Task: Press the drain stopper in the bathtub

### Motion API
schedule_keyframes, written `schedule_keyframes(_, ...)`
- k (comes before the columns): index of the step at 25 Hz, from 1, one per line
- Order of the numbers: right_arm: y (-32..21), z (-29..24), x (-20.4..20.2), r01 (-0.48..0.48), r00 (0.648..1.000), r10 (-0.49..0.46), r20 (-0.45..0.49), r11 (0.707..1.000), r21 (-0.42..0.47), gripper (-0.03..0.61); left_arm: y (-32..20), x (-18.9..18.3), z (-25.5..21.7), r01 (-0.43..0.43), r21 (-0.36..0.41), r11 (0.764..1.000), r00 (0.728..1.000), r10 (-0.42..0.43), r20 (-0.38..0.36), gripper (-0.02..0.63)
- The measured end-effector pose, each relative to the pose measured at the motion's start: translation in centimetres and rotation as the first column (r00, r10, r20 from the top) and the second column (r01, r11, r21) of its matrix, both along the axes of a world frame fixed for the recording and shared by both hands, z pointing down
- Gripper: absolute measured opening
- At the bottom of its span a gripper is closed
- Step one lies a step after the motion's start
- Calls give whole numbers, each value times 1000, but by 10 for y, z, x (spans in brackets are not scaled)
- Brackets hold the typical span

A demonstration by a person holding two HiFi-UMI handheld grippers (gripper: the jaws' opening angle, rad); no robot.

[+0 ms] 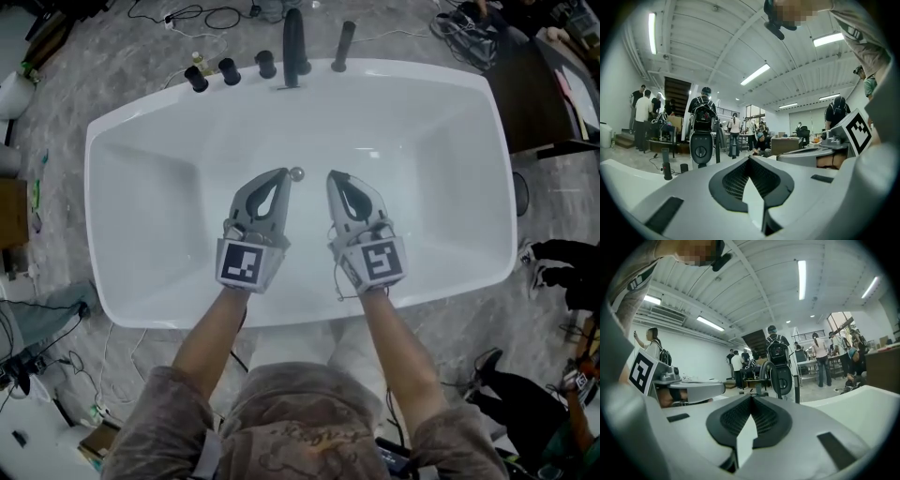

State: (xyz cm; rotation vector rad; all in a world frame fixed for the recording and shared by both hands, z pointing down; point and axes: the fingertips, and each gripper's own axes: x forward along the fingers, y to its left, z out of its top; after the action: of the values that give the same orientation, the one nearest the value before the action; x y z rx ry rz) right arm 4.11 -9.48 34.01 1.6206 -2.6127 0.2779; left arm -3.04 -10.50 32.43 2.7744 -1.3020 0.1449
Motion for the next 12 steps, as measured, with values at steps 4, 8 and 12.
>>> schedule_keyframes(4,-6,28,4,3,1000,-3,5,1000,0,-3,-6,3,23,5,4,1000,1000,-5,6,5)
schedule_keyframes(8,-10,50,3,13,1000,-13,11,1000,-4,-3,-10,4,43,1,8,1000,1000,-1,16,5)
schedule_keyframes(12,-13,73,1,34,999,-34,14,999,-3,-3,-15,7,66,-2,14,1000,1000,2,29,5)
